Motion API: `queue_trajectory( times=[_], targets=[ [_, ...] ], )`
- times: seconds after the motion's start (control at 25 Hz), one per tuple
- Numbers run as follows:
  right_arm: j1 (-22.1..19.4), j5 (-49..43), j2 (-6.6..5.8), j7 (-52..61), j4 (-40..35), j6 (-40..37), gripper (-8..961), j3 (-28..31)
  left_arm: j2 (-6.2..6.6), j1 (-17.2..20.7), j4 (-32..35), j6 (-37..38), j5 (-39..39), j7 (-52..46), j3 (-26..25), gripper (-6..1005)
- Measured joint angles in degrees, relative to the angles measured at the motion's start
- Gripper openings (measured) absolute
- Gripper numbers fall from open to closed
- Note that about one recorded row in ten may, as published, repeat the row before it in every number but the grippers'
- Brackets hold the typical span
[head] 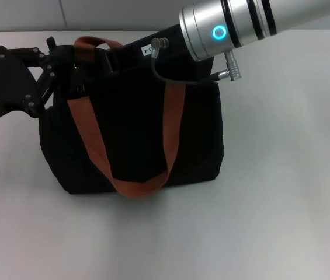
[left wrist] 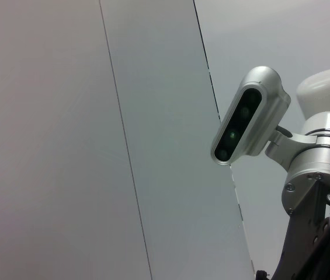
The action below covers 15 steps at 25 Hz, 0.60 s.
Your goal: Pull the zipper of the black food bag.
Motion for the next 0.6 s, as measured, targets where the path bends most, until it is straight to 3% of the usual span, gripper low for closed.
queue_trajectory(
  times=[0.6],
  targets=[
    [0.46, 0.00, 0.11, 0.00, 0.51, 1.94, 52, -0.42, -0.18, -0.33, -0.09, 0.42, 0.00, 0.00, 0.22, 28]
  ],
)
